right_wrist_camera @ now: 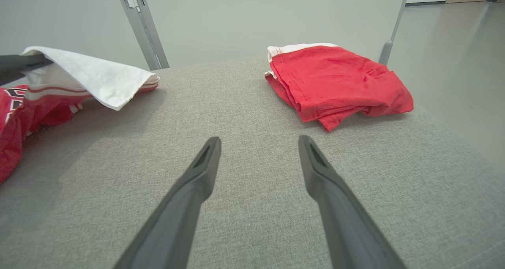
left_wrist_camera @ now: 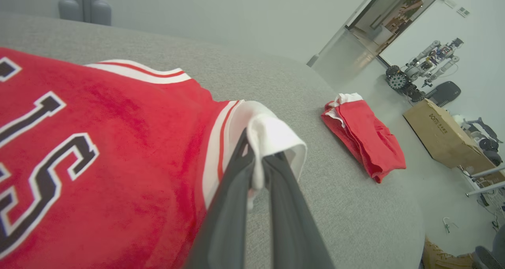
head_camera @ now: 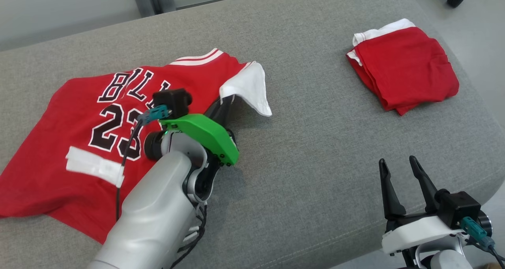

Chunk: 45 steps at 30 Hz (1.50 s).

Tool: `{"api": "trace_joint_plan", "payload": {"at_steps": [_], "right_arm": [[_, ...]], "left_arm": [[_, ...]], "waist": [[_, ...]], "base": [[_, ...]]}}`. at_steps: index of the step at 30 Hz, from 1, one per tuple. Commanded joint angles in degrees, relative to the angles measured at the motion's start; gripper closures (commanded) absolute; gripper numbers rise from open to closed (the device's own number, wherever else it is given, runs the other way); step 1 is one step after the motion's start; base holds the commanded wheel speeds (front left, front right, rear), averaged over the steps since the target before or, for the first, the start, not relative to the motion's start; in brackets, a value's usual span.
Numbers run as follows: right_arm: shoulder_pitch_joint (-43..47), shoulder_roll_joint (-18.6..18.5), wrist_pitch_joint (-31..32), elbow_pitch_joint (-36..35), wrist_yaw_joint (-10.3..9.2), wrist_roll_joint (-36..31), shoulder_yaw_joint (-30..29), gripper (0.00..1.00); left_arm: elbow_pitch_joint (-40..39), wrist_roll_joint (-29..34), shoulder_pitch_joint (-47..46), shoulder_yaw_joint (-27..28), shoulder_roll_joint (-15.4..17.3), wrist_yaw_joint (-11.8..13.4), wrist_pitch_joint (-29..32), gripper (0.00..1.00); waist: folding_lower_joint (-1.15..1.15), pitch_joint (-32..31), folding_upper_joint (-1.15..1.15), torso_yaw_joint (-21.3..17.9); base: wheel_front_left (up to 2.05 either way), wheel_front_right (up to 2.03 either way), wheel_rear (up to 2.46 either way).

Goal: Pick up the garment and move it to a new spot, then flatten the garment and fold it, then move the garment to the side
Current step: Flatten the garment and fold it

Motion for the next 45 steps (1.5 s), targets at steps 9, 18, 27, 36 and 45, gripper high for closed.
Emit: {"api": "trace_joint_plan", "payload": {"at_steps": [9,18,27,36,45], "right_arm": [[0.6,-0.1,0.0,0.3,-0.09,-0.7,0.1,0.0],[0.5,-0.1,0.0,0.8,-0.09,-1.2,0.8,0.0],[1.3,-0.1,0.0,1.2,-0.09,-2.0,0.9,0.0],[1.1,-0.1,0.0,1.6,-0.09,-1.2,1.9,0.0],[0.8,-0.1,0.0,1.9,-0.09,-1.2,1.5,0.0]], "left_arm": [[10.3,-1.6,4.3,0.0,0.1,0.3,-1.9,1.0],[8.5,0.7,6.2,-11.6,-0.9,-3.9,2.9,1.0],[-4.4,-9.8,5.6,-13.1,-0.8,-5.5,-1.4,1.0],[6.0,-18.1,4.3,-7.8,-0.7,2.3,-3.9,1.0],[15.1,-15.9,3.0,-12.4,-0.7,2.3,-4.2,1.0]], "waist": [[0.0,-0.9,0.0,-0.5],[0.0,-1.6,0.0,-0.1],[0.0,-2.5,0.0,-0.5],[0.0,-2.2,0.0,-0.6],[0.0,-1.2,0.0,-0.5]], "base": [[0.0,0.0,0.0],[0.0,0.0,0.0],[0.0,0.0,0.0],[0.0,0.0,0.0],[0.0,0.0,0.0]]}}
